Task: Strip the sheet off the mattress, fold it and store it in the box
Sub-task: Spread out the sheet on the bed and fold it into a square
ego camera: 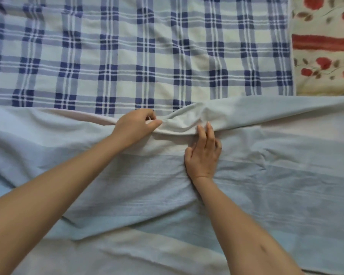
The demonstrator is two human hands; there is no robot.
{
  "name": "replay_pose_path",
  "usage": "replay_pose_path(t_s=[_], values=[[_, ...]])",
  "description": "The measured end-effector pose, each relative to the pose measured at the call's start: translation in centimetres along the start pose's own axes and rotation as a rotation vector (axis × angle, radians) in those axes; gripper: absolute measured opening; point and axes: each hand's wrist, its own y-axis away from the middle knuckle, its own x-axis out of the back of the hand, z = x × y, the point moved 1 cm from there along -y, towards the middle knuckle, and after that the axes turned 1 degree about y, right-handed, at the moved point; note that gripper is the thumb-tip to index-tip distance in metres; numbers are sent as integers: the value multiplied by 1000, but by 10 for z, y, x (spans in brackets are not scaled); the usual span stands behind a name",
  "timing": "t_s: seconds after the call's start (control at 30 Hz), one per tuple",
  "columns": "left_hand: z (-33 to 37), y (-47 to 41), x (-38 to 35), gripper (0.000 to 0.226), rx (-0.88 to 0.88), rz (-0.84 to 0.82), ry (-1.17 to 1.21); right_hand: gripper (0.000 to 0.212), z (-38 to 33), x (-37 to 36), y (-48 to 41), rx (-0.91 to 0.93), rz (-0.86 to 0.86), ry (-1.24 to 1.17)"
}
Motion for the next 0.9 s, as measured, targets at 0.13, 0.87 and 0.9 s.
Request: replay_pose_path(t_s=[0.13, 0.87, 0.9], values=[[4, -5, 13, 25, -45, -138, -21, 28, 4, -3, 3, 23, 176, -79], [2, -61, 28, 23, 1, 419, 156, 43, 2, 0, -2, -62, -8, 15], [-1, -65, 33, 24, -27, 398, 123, 43, 2, 0, -2, -64, -9, 15]])
